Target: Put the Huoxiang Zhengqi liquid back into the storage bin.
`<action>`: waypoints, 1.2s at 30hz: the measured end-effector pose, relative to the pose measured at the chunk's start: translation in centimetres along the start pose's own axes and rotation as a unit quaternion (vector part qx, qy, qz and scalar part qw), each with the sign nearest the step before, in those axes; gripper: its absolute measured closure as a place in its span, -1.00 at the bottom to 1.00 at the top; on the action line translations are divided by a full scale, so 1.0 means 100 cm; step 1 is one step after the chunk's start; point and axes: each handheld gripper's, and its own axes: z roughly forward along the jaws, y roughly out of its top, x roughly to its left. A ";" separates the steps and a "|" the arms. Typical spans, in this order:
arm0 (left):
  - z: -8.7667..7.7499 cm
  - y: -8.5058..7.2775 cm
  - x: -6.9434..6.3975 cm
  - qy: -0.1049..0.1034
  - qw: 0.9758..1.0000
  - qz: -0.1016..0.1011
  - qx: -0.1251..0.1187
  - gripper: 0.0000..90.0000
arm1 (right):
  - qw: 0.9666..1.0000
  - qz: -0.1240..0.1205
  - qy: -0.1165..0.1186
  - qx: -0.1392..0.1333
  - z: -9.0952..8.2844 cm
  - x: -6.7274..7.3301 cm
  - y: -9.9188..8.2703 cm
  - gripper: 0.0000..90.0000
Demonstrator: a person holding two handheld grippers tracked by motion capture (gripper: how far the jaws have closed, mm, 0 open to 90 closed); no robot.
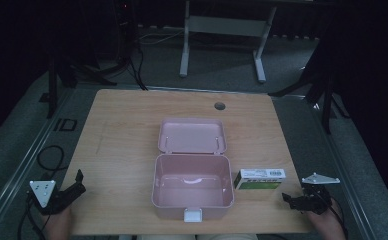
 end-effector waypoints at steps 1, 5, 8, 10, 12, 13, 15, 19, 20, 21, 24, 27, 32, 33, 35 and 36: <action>0.000 0.000 0.000 0.000 1.000 0.000 0.000 -0.95 | 1.000 0.000 0.000 0.000 0.000 0.000 0.000 -0.77; 0.000 0.000 0.000 0.001 1.000 0.001 -0.001 -0.95 | 0.998 -0.039 0.035 0.041 -0.001 0.007 0.002 -0.76; 0.000 0.000 0.000 0.002 1.000 -0.002 -0.001 -0.95 | 0.994 -0.072 0.053 0.062 -0.003 0.011 0.005 -0.70; 0.000 0.000 0.000 0.002 1.000 -0.003 -0.002 -0.95 | 0.992 -0.087 0.064 0.069 -0.004 0.014 0.008 -0.70; 0.000 0.000 0.000 0.001 1.000 -0.002 -0.001 -0.95 | 0.987 -0.110 0.081 0.083 -0.004 0.018 0.011 -0.71; 0.000 0.000 0.000 0.001 1.000 -0.001 0.000 -0.95 | 0.984 -0.126 0.085 0.095 -0.003 0.021 0.012 -0.72; 0.000 0.000 0.000 0.000 1.000 -0.002 -0.001 -0.95 | 0.975 -0.155 0.099 0.121 -0.001 0.028 0.014 -0.77; 0.000 0.000 0.001 -0.001 1.000 -0.003 -0.001 -0.95 | 0.961 -0.207 0.110 0.144 0.000 0.040 0.019 -0.77; 0.000 0.000 0.001 -0.001 1.000 -0.003 0.000 -0.95 | 0.956 -0.220 0.120 0.153 -0.001 0.043 0.020 -0.77; 0.000 0.000 0.001 -0.001 1.000 -0.002 0.000 -0.95 | 0.952 -0.227 0.126 0.161 0.000 0.045 0.021 -0.77; 0.000 0.000 0.001 -0.002 1.000 -0.003 0.000 -0.95 | 0.935 -0.261 0.145 0.190 0.001 0.055 0.026 -0.77; 0.000 0.000 0.001 -0.002 1.000 -0.003 0.000 -0.95 | 0.922 -0.293 0.145 0.207 0.003 0.062 0.029 -0.74; 0.000 0.000 0.000 -0.002 1.000 0.000 0.001 -0.95 | 0.898 -0.342 0.158 0.227 0.002 0.074 0.037 -0.69; 0.000 0.000 0.000 -0.002 1.000 0.000 0.002 -0.95 | 0.895 -0.349 0.156 0.229 0.001 0.076 0.039 -0.66; 0.000 0.000 0.000 -0.003 1.000 0.000 0.002 -0.95 | 0.887 -0.364 0.161 0.235 0.001 0.079 0.044 -0.65; 0.000 0.000 0.000 -0.003 1.000 0.000 0.001 -0.95 | 0.883 -0.371 0.162 0.238 0.000 0.081 0.046 -0.62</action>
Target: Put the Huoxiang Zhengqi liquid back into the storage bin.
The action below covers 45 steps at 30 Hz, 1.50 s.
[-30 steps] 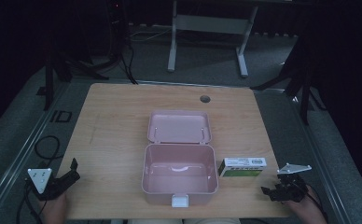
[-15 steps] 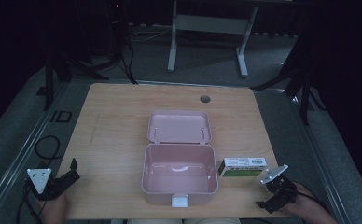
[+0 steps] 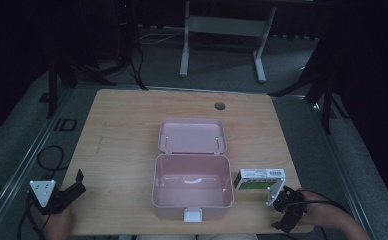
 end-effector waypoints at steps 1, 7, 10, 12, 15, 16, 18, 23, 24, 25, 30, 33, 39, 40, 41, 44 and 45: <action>0.000 0.000 0.000 0.000 1.000 0.000 0.000 -0.95 | 1.000 -0.008 0.001 0.004 -0.002 0.000 0.003 -0.61; 0.000 0.000 0.000 -0.002 1.000 0.004 0.002 -0.95 | 0.999 -0.049 0.008 0.019 -0.013 0.003 0.018 -0.51; 0.000 0.000 0.000 -0.003 1.000 0.000 0.001 -0.95 | 0.997 -0.071 0.016 0.027 -0.020 0.006 0.030 -0.50; 0.000 0.000 0.000 -0.003 1.000 0.000 0.000 -0.95 | 0.996 -0.083 0.014 0.029 -0.023 0.007 0.036 -0.46; 0.000 0.000 0.000 -0.004 1.000 0.001 0.000 -0.95 | 0.994 -0.104 0.014 0.032 -0.030 0.009 0.043 -0.45; 0.000 0.000 0.000 -0.004 1.000 0.001 0.000 -0.95 | 0.994 -0.104 0.014 0.032 -0.030 0.009 0.043 -0.45; 0.000 0.000 0.000 -0.005 1.000 0.002 0.001 -0.95 | 0.993 -0.111 0.010 0.030 -0.036 0.010 0.047 -0.43; 0.000 0.000 0.000 -0.006 1.000 0.003 0.002 -0.95 | 0.990 -0.138 0.000 0.024 -0.057 0.007 0.058 -0.34; 0.000 0.000 0.000 -0.006 1.000 0.003 0.002 -0.95 | 0.990 -0.138 0.000 0.024 -0.057 0.007 0.058 -0.34; 0.000 0.000 0.000 -0.006 1.000 0.003 0.002 -0.95 | 0.989 -0.145 -0.009 0.021 -0.062 0.005 0.061 -0.29; 0.000 0.000 0.000 -0.006 1.000 0.003 0.003 -0.95 | 0.988 -0.150 -0.018 0.018 -0.072 0.000 0.066 -0.24; 0.001 0.000 0.000 -0.006 1.000 0.003 0.003 -0.95 | 0.987 -0.156 -0.032 0.026 -0.081 -0.009 0.069 -0.23; 0.001 0.000 0.000 -0.007 1.000 0.004 0.003 -0.95 | 0.987 -0.148 -0.045 0.042 -0.091 -0.026 0.075 -0.20; 0.001 0.000 0.000 -0.007 1.000 0.004 0.003 -0.95 | 0.987 -0.148 -0.045 0.042 -0.091 -0.026 0.075 -0.20; 0.001 0.000 0.000 -0.007 1.000 0.004 0.004 -0.95 | 0.987 -0.151 -0.045 0.044 -0.093 -0.032 0.077 -0.15; 0.001 0.000 -0.001 -0.006 1.000 0.005 0.005 -0.95 | 0.986 -0.150 -0.045 0.049 -0.093 -0.039 0.079 -0.12; 0.001 0.000 -0.001 -0.007 1.000 0.007 0.006 -0.95 | 0.987 -0.149 -0.044 0.049 -0.093 -0.042 0.080 -0.11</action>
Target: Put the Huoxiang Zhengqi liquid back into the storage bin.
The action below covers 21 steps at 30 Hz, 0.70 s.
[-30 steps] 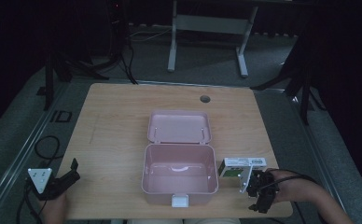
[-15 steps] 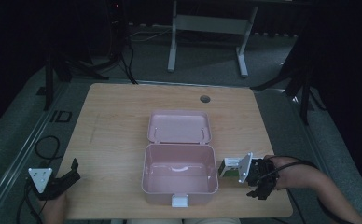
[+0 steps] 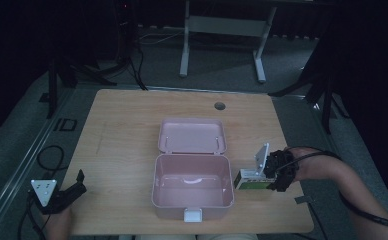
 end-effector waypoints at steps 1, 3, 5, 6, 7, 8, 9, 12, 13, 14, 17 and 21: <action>0.000 0.000 0.000 0.000 1.000 0.000 0.000 -0.95 | 1.000 0.000 0.000 0.000 0.000 0.000 0.000 -0.11; 0.000 0.000 0.000 0.000 1.000 0.001 0.000 -0.95 | 1.000 0.001 0.000 0.006 0.003 -0.005 0.001 -0.07; 0.000 0.000 0.000 -0.001 1.000 0.000 -0.001 -0.95 | 1.000 0.002 0.002 0.014 0.006 -0.010 0.002 -0.04; 0.000 0.000 0.000 -0.002 1.000 -0.001 -0.001 -0.95 | 1.000 0.004 0.002 0.018 0.009 -0.014 0.003 -0.02; 0.000 0.000 0.000 -0.002 1.000 -0.001 -0.001 -0.95 | 1.000 0.006 0.004 0.018 0.011 -0.016 0.003 -0.02; 0.000 0.000 0.000 -0.002 1.000 -0.001 0.000 -0.95 | 1.000 0.009 0.006 0.017 0.013 -0.018 0.004 -0.01; 0.000 0.000 0.000 -0.002 1.000 0.000 0.000 -0.95 | 1.000 0.013 0.008 0.018 0.015 -0.020 0.004 -0.01; 0.000 0.000 0.000 -0.002 1.000 0.000 0.000 -0.95 | 1.000 0.014 0.009 0.020 0.017 -0.022 0.004 -0.01; 0.000 0.000 0.000 -0.003 1.000 0.000 0.000 -0.95 | 0.999 0.020 0.014 0.020 0.024 -0.026 0.004 0.01; 0.000 0.000 0.000 -0.003 1.000 0.000 0.000 -0.95 | 0.999 0.021 0.019 0.021 0.026 -0.027 0.004 0.01; 0.000 0.000 0.000 -0.003 1.000 0.001 0.000 -0.95 | 0.999 0.022 0.028 0.024 0.035 -0.030 0.005 0.06; 0.000 0.000 -0.001 -0.003 1.000 0.003 0.001 -0.95 | 0.999 0.023 0.030 0.024 0.041 -0.031 0.007 0.09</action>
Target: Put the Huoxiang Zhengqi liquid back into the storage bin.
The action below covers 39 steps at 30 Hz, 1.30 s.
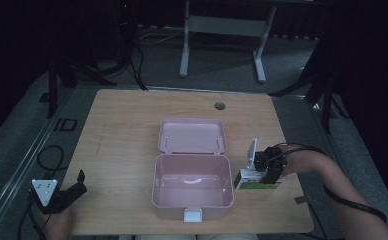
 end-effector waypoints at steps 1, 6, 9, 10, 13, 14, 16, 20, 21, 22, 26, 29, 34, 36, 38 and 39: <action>0.000 0.000 0.000 0.000 1.000 0.000 0.000 -0.95 | 1.000 0.001 0.004 -0.002 0.002 0.000 0.001 0.10; 0.000 0.000 0.000 0.000 1.000 0.001 0.001 -0.95 | 1.000 0.002 0.008 0.003 0.012 -0.001 0.002 0.15; 0.000 0.000 0.000 0.000 1.000 0.001 0.001 -0.95 | 1.000 0.003 0.008 0.004 0.017 -0.002 0.002 0.17; 0.000 0.000 0.000 0.001 1.000 0.002 0.001 -0.95 | 1.000 0.003 0.008 0.005 0.018 -0.002 0.003 0.17; 0.000 0.000 0.000 0.001 1.000 0.001 0.001 -0.95 | 1.000 0.003 0.005 0.005 0.022 -0.001 0.004 0.21; 0.000 0.000 0.000 0.001 1.000 0.001 0.001 -0.95 | 1.000 0.003 0.003 0.005 0.022 -0.002 0.004 0.24; 0.000 0.000 0.000 0.001 1.000 0.001 0.001 -0.95 | 1.000 0.004 0.002 0.005 0.022 -0.002 0.003 0.32; 0.000 0.000 0.000 0.001 1.000 0.001 0.001 -0.95 | 1.000 0.000 0.005 0.013 0.021 -0.002 0.004 0.36; 0.000 0.000 0.000 0.001 1.000 0.001 0.001 -0.95 | 1.000 -0.001 0.009 0.021 0.021 -0.002 0.004 0.36; 0.000 0.000 0.000 0.001 1.000 0.000 0.001 -0.95 | 1.000 -0.001 0.011 0.027 0.021 -0.002 0.004 0.36; 0.000 0.000 0.000 0.001 1.000 0.001 0.002 -0.95 | 0.999 0.006 0.019 0.035 0.016 -0.001 0.002 0.37; 0.000 0.000 0.000 0.001 1.000 0.001 0.002 -0.95 | 0.999 0.007 0.026 0.032 0.008 0.000 0.001 0.37; 0.000 0.000 -0.001 0.002 1.000 0.002 0.002 -0.95 | 0.999 0.008 0.027 0.026 -0.003 0.005 0.001 0.37; 0.000 0.000 -0.001 0.002 1.000 0.002 0.002 -0.95 | 0.999 0.005 0.027 0.030 -0.008 0.008 0.003 0.37; 0.000 0.000 -0.001 0.002 1.000 0.002 0.002 -0.95 | 0.999 0.010 0.028 0.033 -0.014 0.010 0.004 0.37; 0.000 0.000 -0.001 0.002 1.000 0.002 0.002 -0.95 | 0.999 0.010 0.028 0.034 -0.017 0.012 0.005 0.37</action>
